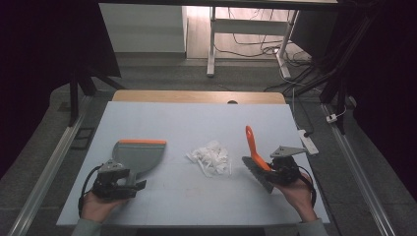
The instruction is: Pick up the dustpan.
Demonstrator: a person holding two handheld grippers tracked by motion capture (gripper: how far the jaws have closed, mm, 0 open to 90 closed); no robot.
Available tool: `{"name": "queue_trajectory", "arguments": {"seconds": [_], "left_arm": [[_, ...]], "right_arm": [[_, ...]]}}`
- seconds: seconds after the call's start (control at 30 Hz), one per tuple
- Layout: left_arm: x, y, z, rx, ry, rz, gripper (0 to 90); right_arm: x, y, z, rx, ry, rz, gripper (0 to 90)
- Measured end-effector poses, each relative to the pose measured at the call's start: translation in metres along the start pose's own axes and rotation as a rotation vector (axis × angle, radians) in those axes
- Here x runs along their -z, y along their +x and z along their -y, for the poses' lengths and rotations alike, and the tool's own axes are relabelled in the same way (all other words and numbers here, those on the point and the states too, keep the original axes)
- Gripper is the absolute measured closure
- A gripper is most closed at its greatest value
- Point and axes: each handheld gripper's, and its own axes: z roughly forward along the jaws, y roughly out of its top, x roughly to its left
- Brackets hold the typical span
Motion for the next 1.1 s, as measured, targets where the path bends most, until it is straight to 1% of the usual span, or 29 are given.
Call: {"name": "queue_trajectory", "arguments": {"seconds": [0.3, 0.47, 0.93, 1.1], "left_arm": [[0.0007, -0.0002, -0.0005, 0.006, -0.002, 0.000, 19.4], [0.0026, -0.0005, -0.0014, 0.008, -0.012, 0.001, 19.3], [0.0041, -0.0027, -0.0031, 0.014, -0.013, -0.001, 19.3], [0.0036, -0.0053, -0.0052, 0.013, -0.004, -0.004, 19.3]], "right_arm": [[0.0014, 0.0008, 0.0002, 0.004, -0.008, 0.000, 70.3], [0.0017, 0.0010, 0.0005, 0.003, -0.007, 0.003, 70.3], [0.0032, 0.0020, 0.0005, 0.006, -0.016, 0.007, 70.4], [0.0051, 0.0015, 0.0003, 0.003, -0.023, 0.006, 70.3]]}}
